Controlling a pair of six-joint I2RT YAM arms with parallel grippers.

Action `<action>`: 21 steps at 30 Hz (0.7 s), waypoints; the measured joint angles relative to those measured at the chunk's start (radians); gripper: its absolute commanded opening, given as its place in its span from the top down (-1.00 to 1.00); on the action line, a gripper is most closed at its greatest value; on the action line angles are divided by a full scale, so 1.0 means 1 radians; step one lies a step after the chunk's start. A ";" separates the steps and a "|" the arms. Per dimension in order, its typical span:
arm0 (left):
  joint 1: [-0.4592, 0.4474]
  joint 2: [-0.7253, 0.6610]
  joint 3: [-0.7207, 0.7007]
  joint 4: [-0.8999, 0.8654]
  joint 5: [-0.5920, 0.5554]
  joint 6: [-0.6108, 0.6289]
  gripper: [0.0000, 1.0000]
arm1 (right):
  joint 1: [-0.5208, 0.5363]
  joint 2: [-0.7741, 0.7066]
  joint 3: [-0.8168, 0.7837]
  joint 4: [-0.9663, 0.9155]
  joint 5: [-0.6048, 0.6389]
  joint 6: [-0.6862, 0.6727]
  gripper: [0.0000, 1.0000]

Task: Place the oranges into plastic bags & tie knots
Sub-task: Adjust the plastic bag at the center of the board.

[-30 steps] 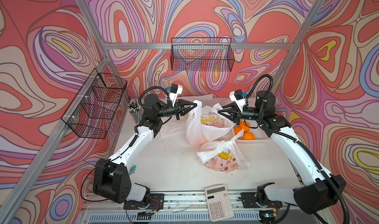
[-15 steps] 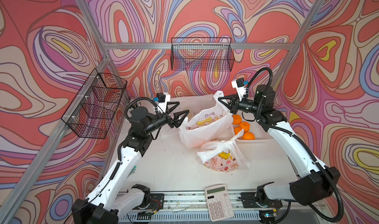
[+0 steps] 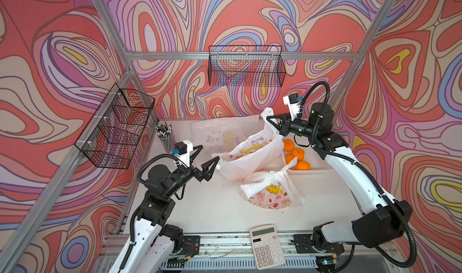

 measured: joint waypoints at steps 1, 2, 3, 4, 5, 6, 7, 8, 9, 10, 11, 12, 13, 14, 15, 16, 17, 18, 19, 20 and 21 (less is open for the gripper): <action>0.000 -0.020 0.000 -0.003 -0.003 0.000 -0.99 | 0.000 0.005 0.000 -0.003 0.002 0.002 1.00; 0.000 -0.038 0.001 -0.005 -0.005 0.000 -0.99 | 0.000 0.008 0.000 -0.006 0.004 0.002 1.00; 0.000 -0.056 0.003 -0.010 -0.005 0.000 -0.99 | 0.000 0.011 0.000 -0.008 0.005 0.003 1.00; 0.000 -0.069 0.005 -0.010 -0.006 0.000 -0.99 | 0.000 0.013 0.000 -0.010 0.006 0.003 1.00; 0.000 -0.082 0.006 -0.011 -0.006 0.000 -0.99 | 0.000 0.014 0.000 -0.014 0.007 0.002 1.00; 0.000 -0.092 0.005 -0.013 -0.006 0.000 -1.00 | 0.000 0.014 0.000 -0.015 0.007 0.003 1.00; 0.000 -0.098 0.006 -0.016 -0.003 0.001 -0.99 | 0.000 0.014 0.000 -0.014 0.007 0.003 1.00; 0.000 -0.100 0.005 -0.021 0.000 0.001 -0.99 | 0.000 0.015 0.000 -0.014 0.006 0.003 1.00; 0.000 -0.098 0.004 -0.024 0.007 0.001 -0.99 | 0.000 0.015 0.000 -0.014 0.006 0.005 1.00; 0.000 -0.093 0.000 -0.024 0.015 0.000 -0.99 | 0.000 0.015 0.000 -0.013 0.005 0.006 1.00; 0.000 -0.084 -0.010 -0.018 0.028 0.000 -0.99 | 0.000 0.015 0.000 -0.013 0.005 0.007 1.00; 0.000 -0.071 -0.028 -0.001 0.043 -0.002 -0.99 | 0.000 0.015 0.000 -0.013 0.005 0.007 1.00; 0.000 -0.057 -0.048 0.016 0.058 -0.003 -0.99 | 0.000 0.015 0.000 -0.013 0.005 0.007 1.00; 0.000 -0.036 -0.077 0.043 0.075 -0.006 -0.99 | 0.000 0.015 0.000 -0.013 0.005 0.008 1.00; 0.000 -0.013 -0.108 0.075 0.089 -0.008 -0.99 | 0.000 0.015 0.001 -0.013 0.005 0.010 1.00; 0.000 0.008 -0.138 0.105 0.098 -0.008 -0.99 | 0.000 0.015 0.001 -0.014 0.005 0.010 1.00; 0.000 0.034 -0.169 0.137 0.107 -0.010 -0.99 | 0.000 0.015 0.001 -0.014 0.005 0.010 1.00; 0.000 0.064 -0.193 0.163 0.114 -0.010 -0.99 | 0.000 0.015 0.001 -0.014 0.005 0.010 1.00; 0.000 0.089 -0.203 0.180 0.121 -0.011 -0.99 | 0.000 0.015 0.001 -0.014 0.005 0.010 1.00; 0.000 0.124 -0.209 0.204 0.130 -0.010 -1.00 | 0.000 0.015 0.001 -0.014 0.005 0.010 1.00; 0.000 0.153 -0.209 0.234 0.139 -0.010 -0.99 | 0.000 0.015 0.001 -0.014 0.005 0.010 1.00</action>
